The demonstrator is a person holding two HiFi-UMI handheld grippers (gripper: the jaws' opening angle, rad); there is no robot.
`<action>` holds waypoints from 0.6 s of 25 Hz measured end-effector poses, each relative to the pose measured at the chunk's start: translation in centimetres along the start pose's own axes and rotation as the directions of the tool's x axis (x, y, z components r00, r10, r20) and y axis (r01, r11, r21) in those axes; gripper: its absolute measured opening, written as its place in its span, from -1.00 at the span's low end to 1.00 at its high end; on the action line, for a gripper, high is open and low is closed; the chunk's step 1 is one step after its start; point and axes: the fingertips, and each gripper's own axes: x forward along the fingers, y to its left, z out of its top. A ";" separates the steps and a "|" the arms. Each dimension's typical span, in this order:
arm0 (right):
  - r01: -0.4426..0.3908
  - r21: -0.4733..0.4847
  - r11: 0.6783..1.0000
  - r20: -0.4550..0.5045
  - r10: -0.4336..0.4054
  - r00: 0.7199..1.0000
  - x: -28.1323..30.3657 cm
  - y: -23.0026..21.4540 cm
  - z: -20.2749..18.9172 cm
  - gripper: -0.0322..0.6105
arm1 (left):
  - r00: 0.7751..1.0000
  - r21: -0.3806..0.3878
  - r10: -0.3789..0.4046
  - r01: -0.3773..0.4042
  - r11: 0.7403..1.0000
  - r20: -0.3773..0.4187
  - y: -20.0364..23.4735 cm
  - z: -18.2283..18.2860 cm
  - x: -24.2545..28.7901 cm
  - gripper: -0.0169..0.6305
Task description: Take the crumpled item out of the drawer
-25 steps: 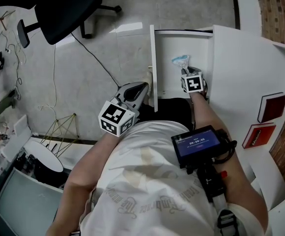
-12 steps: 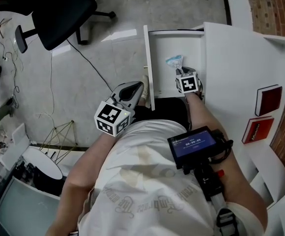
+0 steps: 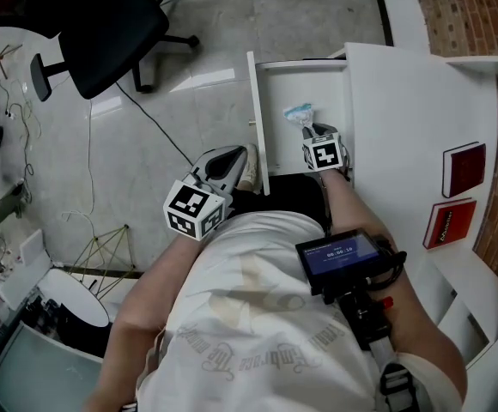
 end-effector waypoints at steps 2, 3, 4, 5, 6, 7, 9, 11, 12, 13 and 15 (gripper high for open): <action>0.002 0.000 1.000 0.007 -0.002 1.000 -0.3 0.1 0.0 -0.61 | 1.000 0.006 0.001 -0.001 1.000 0.007 -0.1 0.1 -0.2 -0.89; 0.003 0.001 1.000 0.010 -0.003 1.000 -0.5 0.2 -0.1 -0.61 | 1.000 0.009 0.002 -0.002 1.000 0.011 -0.1 0.1 -0.3 -0.89; 0.005 0.003 1.000 0.013 -0.005 1.000 -0.6 0.3 -0.1 -0.61 | 1.000 0.011 0.003 -0.003 1.000 0.014 -0.1 0.1 -0.5 -0.89; 0.008 0.005 1.000 0.017 -0.008 1.000 -0.8 0.4 -0.1 -0.61 | 1.000 0.014 0.003 -0.004 1.000 0.017 0.0 0.2 -0.7 -0.89; 0.009 0.008 1.000 0.023 -0.010 1.000 -1.0 0.6 0.0 -0.61 | 1.000 0.017 0.004 -0.004 1.000 0.021 0.1 0.2 -0.9 -0.89; 0.011 0.011 1.000 0.029 -0.011 1.000 -1.2 0.7 0.2 -0.61 | 1.000 0.019 0.004 -0.005 1.000 0.024 0.2 0.3 -1.0 -0.89; 0.013 0.016 1.000 0.042 -0.014 0.999 -1.6 0.9 0.5 -0.61 | 1.000 0.024 0.003 -0.003 1.000 0.031 0.3 0.6 -1.2 -0.89; 0.016 0.018 1.000 0.050 -0.017 0.999 -2.0 1.0 0.6 -0.61 | 0.999 0.027 -0.001 0.000 1.000 0.038 0.4 0.9 -1.4 -0.89; 0.018 0.019 1.000 0.053 -0.019 0.998 -2.2 1.2 0.7 -0.61 | 0.999 0.030 -0.004 0.003 1.000 0.042 0.4 1.0 -1.4 -0.89; 0.018 0.020 1.000 0.058 -0.019 0.998 -2.5 1.3 0.8 -0.61 | 0.999 0.033 -0.006 0.005 0.999 0.046 0.5 1.1 -1.5 -0.89; 0.016 0.023 1.000 0.072 -0.018 0.997 -2.9 1.5 1.0 -0.61 | 0.999 0.041 -0.012 0.010 0.999 0.053 0.5 1.3 -1.6 -0.89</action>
